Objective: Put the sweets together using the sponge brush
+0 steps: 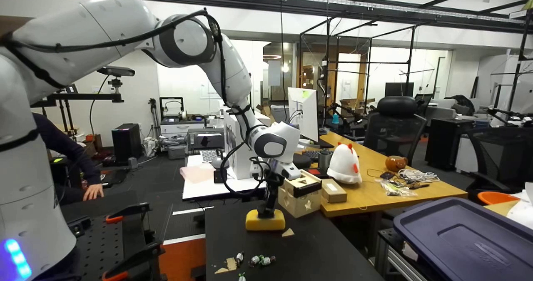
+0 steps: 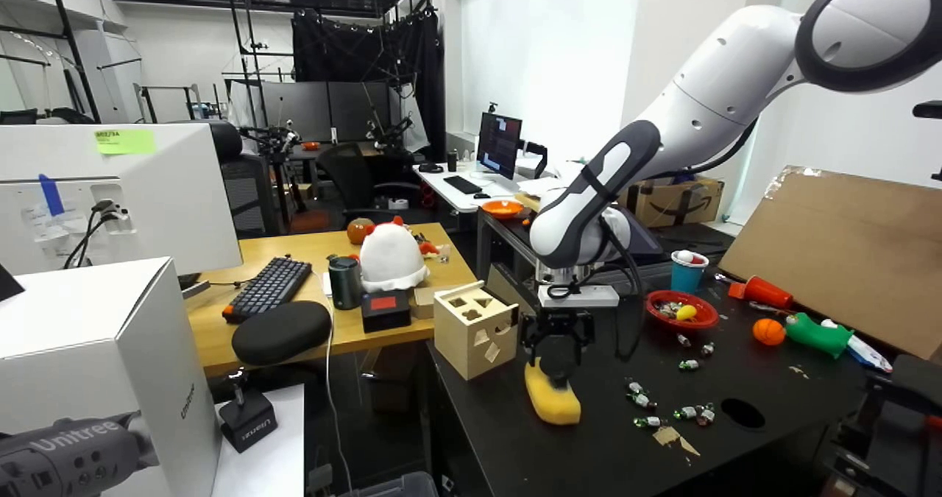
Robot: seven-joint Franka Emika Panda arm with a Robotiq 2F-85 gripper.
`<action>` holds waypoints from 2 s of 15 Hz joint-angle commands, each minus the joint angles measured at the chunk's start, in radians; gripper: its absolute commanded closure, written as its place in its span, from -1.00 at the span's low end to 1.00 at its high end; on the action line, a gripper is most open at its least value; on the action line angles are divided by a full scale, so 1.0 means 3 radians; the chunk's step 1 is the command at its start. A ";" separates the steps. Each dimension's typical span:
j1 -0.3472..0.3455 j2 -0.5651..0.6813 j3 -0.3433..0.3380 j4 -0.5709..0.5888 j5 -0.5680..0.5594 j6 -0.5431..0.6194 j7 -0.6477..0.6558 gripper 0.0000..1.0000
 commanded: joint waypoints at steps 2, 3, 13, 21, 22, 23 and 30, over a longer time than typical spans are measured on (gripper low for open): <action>-0.0011 0.0017 -0.0006 0.0059 0.0008 -0.0119 -0.0042 -1.00; -0.0008 0.0017 -0.0011 0.0059 0.0006 -0.0124 -0.0034 -1.00; -0.0015 0.0057 -0.0004 0.0081 0.0019 -0.0149 -0.0029 -1.00; -0.0004 0.0089 -0.0014 0.0105 0.0012 -0.0129 -0.0021 -0.17; -0.0009 0.0088 -0.0006 0.0102 0.0017 -0.0112 -0.0031 -0.04; -0.0012 0.0086 -0.0002 0.0098 0.0021 -0.0097 -0.0038 -0.04; 0.0033 0.0049 -0.0012 0.0074 0.0013 -0.0063 -0.0006 -0.04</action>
